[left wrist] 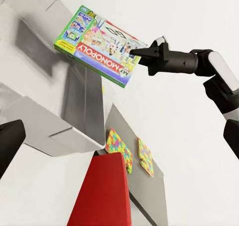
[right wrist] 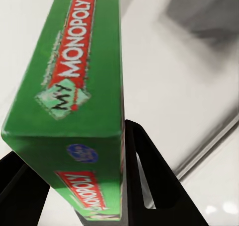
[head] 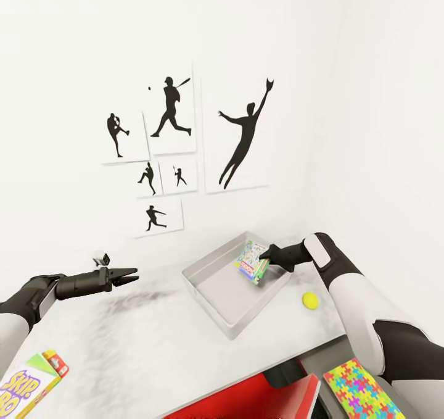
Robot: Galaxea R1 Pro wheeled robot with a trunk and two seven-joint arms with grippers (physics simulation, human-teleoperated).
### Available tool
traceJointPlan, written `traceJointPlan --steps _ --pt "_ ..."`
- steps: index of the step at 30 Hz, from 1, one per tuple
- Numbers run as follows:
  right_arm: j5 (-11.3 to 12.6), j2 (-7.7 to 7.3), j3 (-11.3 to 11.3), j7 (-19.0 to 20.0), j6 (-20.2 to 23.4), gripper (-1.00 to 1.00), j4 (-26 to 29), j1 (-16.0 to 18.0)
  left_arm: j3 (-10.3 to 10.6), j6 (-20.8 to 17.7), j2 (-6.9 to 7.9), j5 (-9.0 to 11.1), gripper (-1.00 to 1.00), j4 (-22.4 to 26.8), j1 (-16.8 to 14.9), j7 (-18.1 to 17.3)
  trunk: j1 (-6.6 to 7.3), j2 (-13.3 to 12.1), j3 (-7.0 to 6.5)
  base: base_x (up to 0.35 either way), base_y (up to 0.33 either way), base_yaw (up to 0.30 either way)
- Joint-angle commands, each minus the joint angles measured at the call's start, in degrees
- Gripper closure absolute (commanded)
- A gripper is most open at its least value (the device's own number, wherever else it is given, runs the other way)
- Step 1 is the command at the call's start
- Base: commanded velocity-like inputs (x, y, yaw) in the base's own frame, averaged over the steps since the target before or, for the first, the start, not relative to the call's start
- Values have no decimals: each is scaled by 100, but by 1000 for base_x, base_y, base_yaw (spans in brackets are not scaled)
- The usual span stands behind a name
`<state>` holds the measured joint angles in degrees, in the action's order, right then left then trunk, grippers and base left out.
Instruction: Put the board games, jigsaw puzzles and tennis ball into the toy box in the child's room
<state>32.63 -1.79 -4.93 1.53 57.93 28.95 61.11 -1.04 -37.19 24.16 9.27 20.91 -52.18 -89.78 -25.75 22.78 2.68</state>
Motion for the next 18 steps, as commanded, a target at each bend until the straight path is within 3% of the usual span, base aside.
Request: traceJointPlan --steps 1,18 --pt "-21 3 -25 14 24 100 7 6 -2 -61 1 -4 -100 0 -4 -22 -4 14 23 0 0 0" --pt "-24 11 58 15 -125 100 245 81 -2 -53 0 -4 -100 0 -4 -22 -4 14 183 0 0 0"
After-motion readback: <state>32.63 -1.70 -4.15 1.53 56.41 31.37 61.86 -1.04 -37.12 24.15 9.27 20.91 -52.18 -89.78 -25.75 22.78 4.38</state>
